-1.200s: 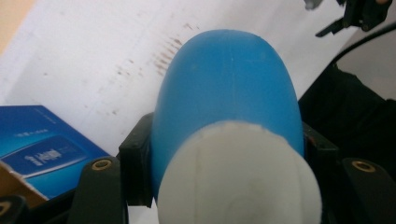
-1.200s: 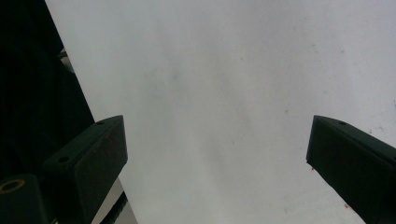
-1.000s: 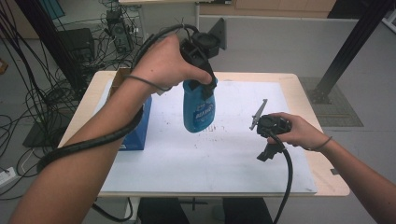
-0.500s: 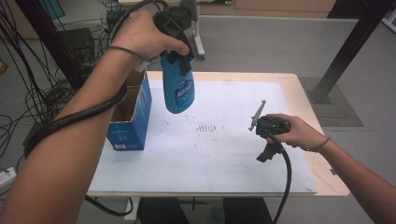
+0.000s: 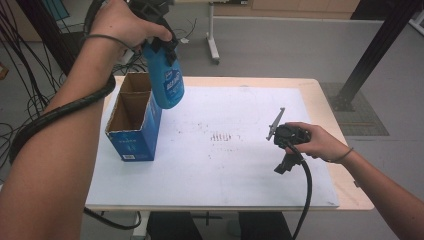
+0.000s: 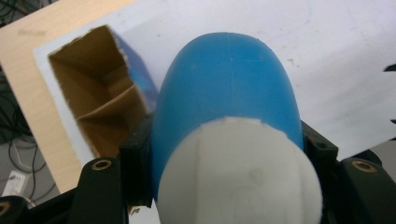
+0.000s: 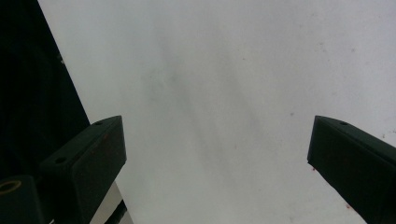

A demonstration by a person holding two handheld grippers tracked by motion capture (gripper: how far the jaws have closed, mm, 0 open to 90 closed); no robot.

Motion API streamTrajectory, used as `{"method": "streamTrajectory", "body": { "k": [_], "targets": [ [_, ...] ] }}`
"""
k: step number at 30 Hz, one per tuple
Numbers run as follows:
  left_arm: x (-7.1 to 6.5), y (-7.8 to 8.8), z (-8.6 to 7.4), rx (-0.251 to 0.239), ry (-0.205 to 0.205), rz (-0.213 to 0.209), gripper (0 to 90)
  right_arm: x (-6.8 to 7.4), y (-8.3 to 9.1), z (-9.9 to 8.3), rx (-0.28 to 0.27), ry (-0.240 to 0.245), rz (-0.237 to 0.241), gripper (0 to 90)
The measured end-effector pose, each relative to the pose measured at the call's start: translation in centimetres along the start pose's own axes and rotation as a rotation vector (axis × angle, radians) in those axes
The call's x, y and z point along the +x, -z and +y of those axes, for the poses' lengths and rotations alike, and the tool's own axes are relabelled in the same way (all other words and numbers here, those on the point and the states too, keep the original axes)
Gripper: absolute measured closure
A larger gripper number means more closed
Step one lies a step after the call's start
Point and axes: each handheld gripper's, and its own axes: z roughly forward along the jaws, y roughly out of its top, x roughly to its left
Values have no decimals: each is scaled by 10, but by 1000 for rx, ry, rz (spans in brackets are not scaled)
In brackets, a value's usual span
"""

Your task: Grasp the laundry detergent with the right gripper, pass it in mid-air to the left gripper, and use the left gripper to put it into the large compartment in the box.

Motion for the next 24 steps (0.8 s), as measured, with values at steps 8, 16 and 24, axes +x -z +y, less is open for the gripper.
{"method": "streamTrajectory", "body": {
  "k": [8,16,24],
  "targets": [
    [37,-3,-14,-1,120,54,377,1,-1,2,-2,5,4,43],
    [62,-6,-27,-21,216,83,377,0,0,4,-12,7,4,42],
    [78,-16,-34,-26,293,93,377,0,-1,6,-11,12,2,41]
  ]
}}
